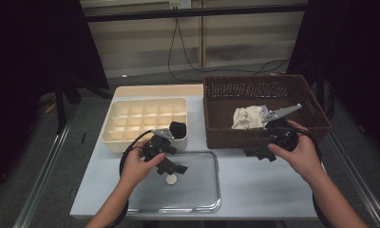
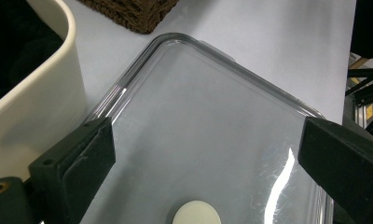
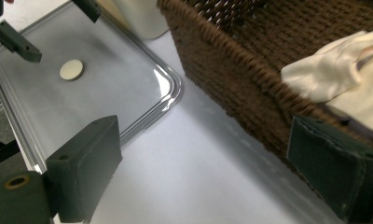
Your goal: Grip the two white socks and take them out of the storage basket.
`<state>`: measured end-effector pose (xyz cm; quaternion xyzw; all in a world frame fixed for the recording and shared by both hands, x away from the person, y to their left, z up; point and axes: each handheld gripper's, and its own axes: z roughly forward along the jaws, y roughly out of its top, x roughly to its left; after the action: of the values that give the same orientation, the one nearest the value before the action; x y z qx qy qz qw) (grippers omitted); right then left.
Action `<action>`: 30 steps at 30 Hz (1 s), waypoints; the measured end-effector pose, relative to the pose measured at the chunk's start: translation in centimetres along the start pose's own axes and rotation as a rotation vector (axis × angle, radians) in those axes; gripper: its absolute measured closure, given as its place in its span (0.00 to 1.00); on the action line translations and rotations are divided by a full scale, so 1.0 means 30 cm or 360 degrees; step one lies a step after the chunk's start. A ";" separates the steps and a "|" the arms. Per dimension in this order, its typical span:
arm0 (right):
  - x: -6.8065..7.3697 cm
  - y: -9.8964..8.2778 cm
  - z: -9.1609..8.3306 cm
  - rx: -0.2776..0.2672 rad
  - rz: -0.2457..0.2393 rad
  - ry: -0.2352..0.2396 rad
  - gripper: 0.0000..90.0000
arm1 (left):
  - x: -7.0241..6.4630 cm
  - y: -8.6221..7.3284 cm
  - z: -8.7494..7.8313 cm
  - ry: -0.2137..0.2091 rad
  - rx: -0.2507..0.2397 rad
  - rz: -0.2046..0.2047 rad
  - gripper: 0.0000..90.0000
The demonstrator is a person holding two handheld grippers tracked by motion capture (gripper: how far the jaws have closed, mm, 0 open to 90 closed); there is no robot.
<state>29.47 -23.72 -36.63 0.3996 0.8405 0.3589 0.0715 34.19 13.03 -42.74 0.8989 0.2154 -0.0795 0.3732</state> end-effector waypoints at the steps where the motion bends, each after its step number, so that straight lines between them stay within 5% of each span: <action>1: -0.005 0.008 -0.003 -0.0003 0.0000 -0.0004 0.11 | 0.001 0.000 0.000 -0.0001 -0.0001 0.0001 0.04; 12: -0.078 0.083 -0.016 -0.0017 0.0053 -0.0079 0.14 | 0.002 0.002 -0.006 0.0011 -0.0006 0.0008 0.04; 30: -0.202 0.168 0.057 0.0070 0.0063 -0.0248 0.23 | 0.002 0.004 -0.005 -0.0001 -0.0011 0.0026 0.04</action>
<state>37.37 -25.03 -35.55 0.4444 0.8320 0.3094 0.1208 34.29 13.07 -42.57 0.8993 0.2082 -0.0762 0.3769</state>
